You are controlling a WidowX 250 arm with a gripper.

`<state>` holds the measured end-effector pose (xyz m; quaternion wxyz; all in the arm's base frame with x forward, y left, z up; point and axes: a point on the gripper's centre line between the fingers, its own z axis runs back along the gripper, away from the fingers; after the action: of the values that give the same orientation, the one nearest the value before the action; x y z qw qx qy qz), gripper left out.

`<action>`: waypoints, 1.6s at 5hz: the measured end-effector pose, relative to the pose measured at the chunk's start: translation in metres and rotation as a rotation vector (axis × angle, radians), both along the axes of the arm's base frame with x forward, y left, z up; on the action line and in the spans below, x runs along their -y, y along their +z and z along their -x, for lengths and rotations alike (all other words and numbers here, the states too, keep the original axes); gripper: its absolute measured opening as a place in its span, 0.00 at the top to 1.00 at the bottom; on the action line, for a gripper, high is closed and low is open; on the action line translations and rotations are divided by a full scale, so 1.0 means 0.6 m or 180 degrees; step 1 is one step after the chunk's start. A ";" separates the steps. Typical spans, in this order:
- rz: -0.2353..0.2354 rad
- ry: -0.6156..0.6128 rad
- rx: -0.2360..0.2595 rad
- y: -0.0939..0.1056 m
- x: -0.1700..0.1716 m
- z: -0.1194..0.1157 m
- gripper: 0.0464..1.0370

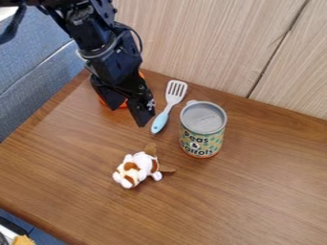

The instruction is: Move the blue spatula and place in between the tin and the doll.

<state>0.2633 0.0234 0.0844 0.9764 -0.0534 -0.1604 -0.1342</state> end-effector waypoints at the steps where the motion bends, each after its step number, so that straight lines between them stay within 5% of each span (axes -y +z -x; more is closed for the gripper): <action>1: 0.0014 0.0030 -0.0080 -0.011 -0.001 0.002 0.04; 4: -0.0240 0.0459 -0.0365 -0.047 -0.003 -0.091 0.04; 6: -0.0450 0.0673 -0.0427 -0.087 0.002 -0.114 0.04; 8: -0.0475 0.0890 -0.0511 -0.126 -0.004 -0.137 0.04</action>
<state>0.3455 0.0256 0.0090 0.9965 0.0315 -0.0774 -0.0040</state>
